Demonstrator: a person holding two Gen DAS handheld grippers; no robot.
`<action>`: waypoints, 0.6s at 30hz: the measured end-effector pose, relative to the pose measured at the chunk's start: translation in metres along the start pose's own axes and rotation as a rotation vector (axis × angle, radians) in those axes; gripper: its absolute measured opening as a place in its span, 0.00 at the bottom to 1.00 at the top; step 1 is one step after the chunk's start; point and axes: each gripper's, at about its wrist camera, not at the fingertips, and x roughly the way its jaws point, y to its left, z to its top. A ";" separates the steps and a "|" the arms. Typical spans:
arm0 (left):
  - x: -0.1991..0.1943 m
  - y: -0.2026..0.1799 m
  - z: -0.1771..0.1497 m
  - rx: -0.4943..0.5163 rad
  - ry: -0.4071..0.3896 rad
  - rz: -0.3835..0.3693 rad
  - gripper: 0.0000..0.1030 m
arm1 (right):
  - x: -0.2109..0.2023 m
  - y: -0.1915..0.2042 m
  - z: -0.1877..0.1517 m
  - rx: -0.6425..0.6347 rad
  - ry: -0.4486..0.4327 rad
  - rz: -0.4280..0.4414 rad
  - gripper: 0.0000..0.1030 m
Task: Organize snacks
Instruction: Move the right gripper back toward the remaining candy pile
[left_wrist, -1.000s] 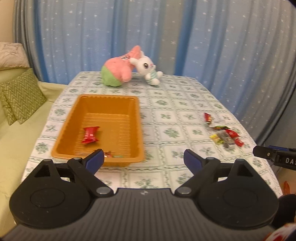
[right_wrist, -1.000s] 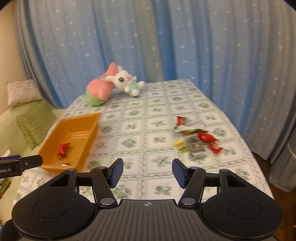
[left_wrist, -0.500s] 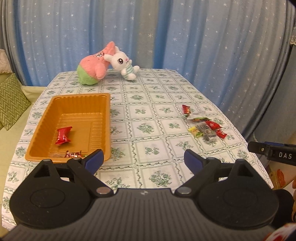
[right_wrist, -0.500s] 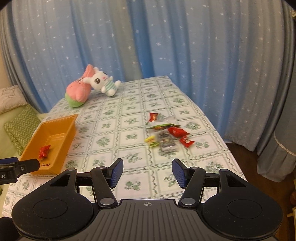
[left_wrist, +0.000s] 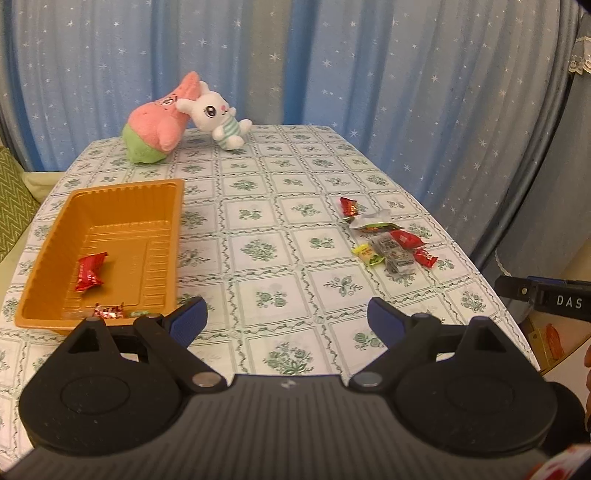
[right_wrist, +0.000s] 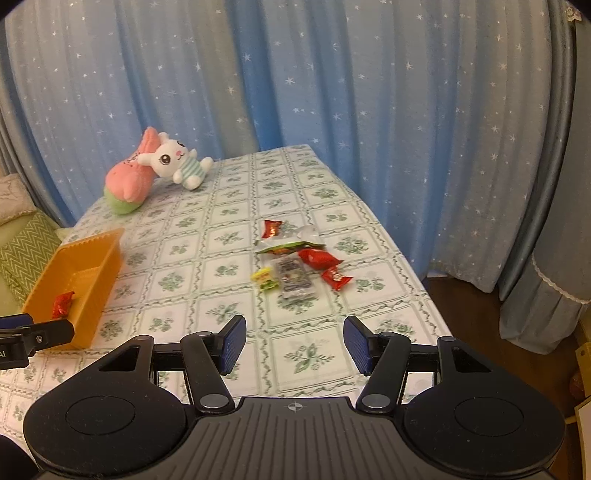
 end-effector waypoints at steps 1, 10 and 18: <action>0.003 -0.002 0.001 0.004 0.002 -0.002 0.90 | 0.001 -0.003 0.001 0.002 0.001 -0.001 0.57; 0.040 -0.018 0.011 0.012 0.019 -0.014 0.90 | 0.026 -0.039 0.015 -0.030 0.012 -0.007 0.57; 0.088 -0.032 0.018 0.026 0.044 -0.030 0.89 | 0.073 -0.060 0.026 -0.127 0.015 0.028 0.57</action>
